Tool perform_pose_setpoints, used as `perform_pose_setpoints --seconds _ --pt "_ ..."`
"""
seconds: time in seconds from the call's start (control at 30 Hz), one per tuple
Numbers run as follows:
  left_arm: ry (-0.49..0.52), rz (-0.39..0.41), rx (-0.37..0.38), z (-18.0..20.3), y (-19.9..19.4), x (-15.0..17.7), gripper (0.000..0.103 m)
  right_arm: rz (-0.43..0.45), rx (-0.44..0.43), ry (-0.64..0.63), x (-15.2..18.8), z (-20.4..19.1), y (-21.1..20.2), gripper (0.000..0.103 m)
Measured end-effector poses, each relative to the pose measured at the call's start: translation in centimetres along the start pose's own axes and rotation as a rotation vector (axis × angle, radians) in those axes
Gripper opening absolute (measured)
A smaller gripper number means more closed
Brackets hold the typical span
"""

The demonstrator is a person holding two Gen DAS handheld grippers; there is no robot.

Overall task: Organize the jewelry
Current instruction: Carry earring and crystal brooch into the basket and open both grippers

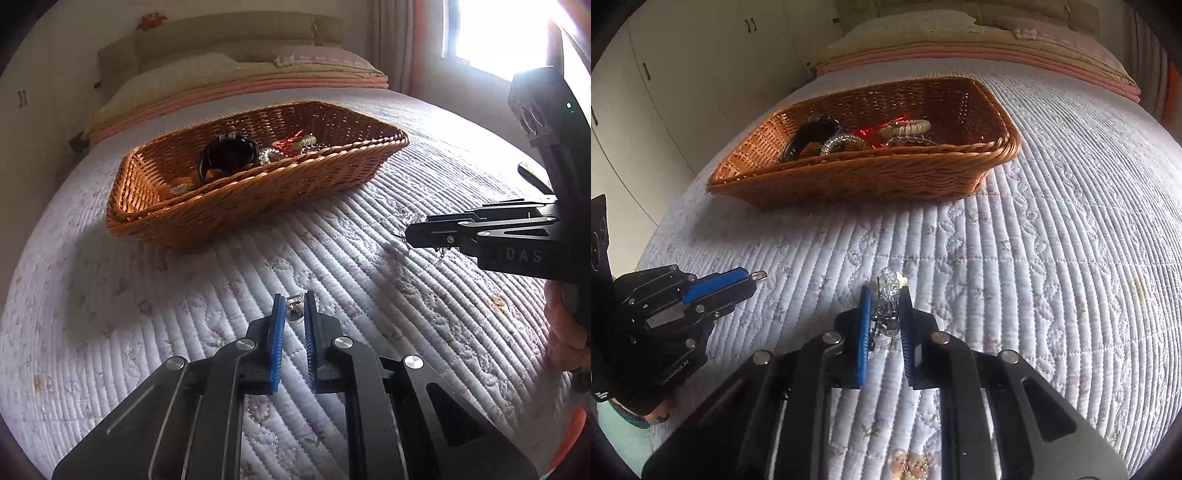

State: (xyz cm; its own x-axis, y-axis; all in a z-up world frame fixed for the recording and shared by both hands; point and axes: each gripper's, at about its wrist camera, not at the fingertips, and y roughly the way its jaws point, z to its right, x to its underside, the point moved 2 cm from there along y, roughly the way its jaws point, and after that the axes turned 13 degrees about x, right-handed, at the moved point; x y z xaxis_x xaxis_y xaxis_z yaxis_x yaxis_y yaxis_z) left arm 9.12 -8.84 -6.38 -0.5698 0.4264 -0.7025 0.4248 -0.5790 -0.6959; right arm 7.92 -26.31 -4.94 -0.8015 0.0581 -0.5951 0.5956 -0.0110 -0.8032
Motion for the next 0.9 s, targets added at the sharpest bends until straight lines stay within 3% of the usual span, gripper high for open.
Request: perform_pose_setpoints --seconds 0.3,0.63,0.77,0.9 --pt "-0.023 0.129 0.066 0.6 -4.7 -1.5 0.008 0.047 -0.047 0.005 -1.0 0.3 -4.3 0.012" --pt "-0.026 0.286 0.043 -0.8 -8.6 -7.8 0.008 0.194 -0.050 -0.021 -5.8 -0.4 -9.7 0.012" --pt "-0.039 0.295 0.023 -2.6 -7.8 -10.6 0.009 0.209 -0.061 -0.006 -9.3 -0.3 -8.9 0.012" --pt "-0.107 0.277 0.051 -5.6 -5.3 -12.7 0.009 0.180 -0.091 0.029 -12.9 0.0 -5.8 0.012"
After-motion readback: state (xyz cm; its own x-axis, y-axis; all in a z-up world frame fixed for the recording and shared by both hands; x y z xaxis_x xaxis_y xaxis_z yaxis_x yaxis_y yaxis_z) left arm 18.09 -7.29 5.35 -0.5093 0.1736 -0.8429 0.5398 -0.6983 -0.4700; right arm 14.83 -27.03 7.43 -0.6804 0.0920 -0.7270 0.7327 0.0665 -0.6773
